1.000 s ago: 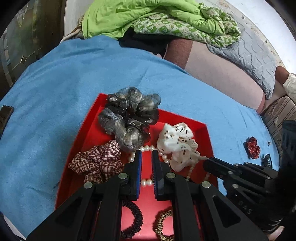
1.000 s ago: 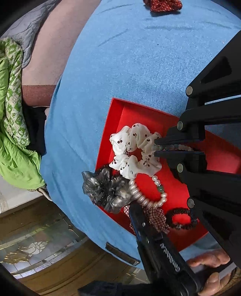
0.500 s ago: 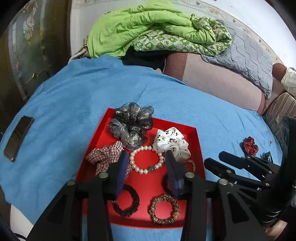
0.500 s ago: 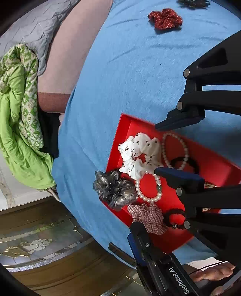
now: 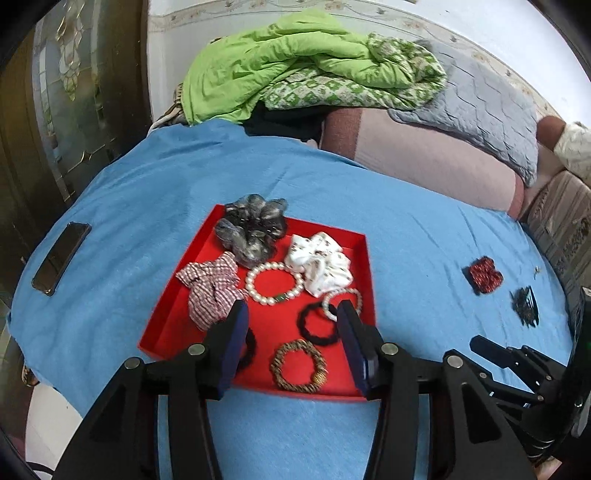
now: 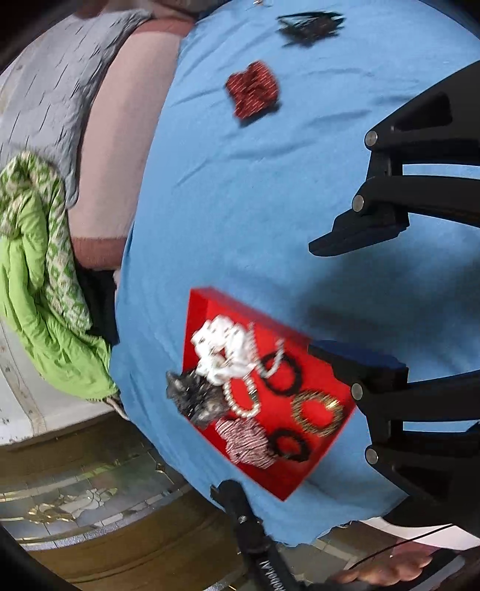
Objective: Organize jewelry
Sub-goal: 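Withdraw both tools from the tray toward the red scrunchie and claw clip, then grasp the red polka-dot scrunchie with the left tool while the right grasps the black claw clip, then carry the red scrunchie and black claw clip over the red tray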
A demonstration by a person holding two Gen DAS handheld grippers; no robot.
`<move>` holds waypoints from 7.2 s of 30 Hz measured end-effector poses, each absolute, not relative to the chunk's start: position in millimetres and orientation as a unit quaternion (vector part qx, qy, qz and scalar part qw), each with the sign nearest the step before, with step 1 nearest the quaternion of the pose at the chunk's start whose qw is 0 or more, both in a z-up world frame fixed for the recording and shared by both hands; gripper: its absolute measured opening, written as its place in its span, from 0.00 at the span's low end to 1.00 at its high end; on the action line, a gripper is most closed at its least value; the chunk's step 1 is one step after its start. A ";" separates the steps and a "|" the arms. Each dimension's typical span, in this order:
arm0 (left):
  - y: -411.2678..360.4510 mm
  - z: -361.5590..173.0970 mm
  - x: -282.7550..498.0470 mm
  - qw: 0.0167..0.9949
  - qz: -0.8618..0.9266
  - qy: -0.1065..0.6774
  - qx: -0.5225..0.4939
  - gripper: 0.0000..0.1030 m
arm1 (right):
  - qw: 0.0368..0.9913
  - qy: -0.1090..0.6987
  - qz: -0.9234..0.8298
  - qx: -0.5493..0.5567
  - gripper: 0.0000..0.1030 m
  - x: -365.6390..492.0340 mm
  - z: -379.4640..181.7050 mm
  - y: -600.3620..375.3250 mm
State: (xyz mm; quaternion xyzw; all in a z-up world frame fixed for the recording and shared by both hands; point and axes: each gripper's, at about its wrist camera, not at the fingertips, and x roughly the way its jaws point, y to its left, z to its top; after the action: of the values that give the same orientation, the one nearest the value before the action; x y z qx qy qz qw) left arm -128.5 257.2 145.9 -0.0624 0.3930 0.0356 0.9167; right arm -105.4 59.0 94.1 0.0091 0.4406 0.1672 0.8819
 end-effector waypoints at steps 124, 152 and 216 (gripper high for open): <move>-68.6 57.0 74.9 0.853 -0.185 0.485 0.054 0.56 | 0.897 0.411 -0.079 0.140 0.49 -46.3 62.3 -267.0; -87.1 50.6 51.3 0.836 -0.221 0.499 0.049 0.08 | 0.888 0.425 -0.074 0.161 0.05 -34.8 48.2 -262.2; 306.1 108.5 -110.3 0.895 0.029 0.437 -0.089 0.09 | 0.859 0.456 0.225 0.062 0.05 -85.9 120.6 92.1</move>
State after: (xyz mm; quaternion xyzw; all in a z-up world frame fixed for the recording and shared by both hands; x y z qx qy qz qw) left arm -110.3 306.1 108.5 -0.0888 0.4367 0.0292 0.8948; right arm -85.9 92.1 120.6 0.0625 0.4555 0.2254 0.8589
